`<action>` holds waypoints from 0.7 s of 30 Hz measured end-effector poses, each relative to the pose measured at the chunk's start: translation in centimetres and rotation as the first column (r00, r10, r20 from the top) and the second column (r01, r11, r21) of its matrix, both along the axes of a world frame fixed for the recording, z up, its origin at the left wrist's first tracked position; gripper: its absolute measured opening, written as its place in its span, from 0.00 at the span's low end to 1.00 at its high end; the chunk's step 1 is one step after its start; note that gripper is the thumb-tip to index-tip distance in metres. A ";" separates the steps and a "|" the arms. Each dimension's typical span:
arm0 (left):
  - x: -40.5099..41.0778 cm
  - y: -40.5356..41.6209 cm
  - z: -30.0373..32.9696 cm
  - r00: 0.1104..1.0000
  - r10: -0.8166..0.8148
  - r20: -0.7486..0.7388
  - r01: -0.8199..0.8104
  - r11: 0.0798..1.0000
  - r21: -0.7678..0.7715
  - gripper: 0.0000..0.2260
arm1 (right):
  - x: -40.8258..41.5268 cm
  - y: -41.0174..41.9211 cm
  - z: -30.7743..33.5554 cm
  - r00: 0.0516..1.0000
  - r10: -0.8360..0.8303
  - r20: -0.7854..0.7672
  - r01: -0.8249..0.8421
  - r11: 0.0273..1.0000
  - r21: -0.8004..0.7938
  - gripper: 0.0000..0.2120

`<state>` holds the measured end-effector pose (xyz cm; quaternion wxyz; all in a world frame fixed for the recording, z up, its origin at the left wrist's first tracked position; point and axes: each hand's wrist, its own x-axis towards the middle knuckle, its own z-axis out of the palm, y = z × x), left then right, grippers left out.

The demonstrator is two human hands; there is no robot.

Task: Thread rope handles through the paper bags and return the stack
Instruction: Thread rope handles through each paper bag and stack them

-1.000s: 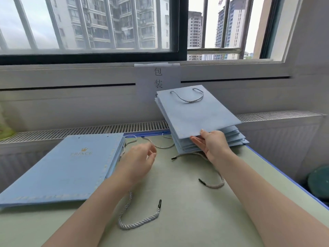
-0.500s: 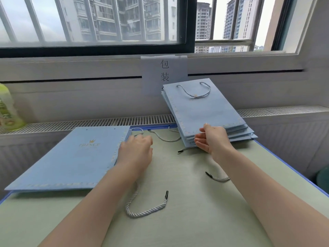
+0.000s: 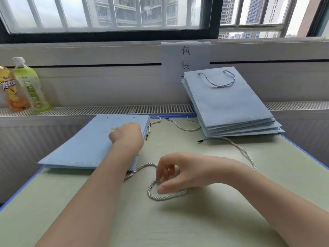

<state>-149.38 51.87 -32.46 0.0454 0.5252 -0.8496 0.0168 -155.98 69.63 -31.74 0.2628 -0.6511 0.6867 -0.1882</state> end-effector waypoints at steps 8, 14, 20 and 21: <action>0.2 0.1 0.0 0.998 -0.067 -0.003 0.067 0.997 -0.025 0.08 | -0.1 -0.4 -0.7 0.974 0.000 -0.225 -0.016 0.998 -0.068 0.04; 0.3 0.0 0.1 0.995 -0.086 0.045 0.087 0.995 -0.040 0.03 | -3.3 -0.8 -1.0 0.866 -0.350 -0.358 0.272 0.929 -0.250 0.03; 0.5 -0.5 0.0 0.994 -0.099 0.053 0.097 0.995 0.035 0.14 | -4.3 -1.1 0.1 0.868 -0.400 0.294 0.490 0.595 -0.637 0.09; 0.5 -0.5 0.1 0.994 -0.096 0.043 0.094 0.994 0.047 0.14 | -4.3 -1.1 0.2 0.862 -0.381 0.335 0.505 0.578 -0.641 0.10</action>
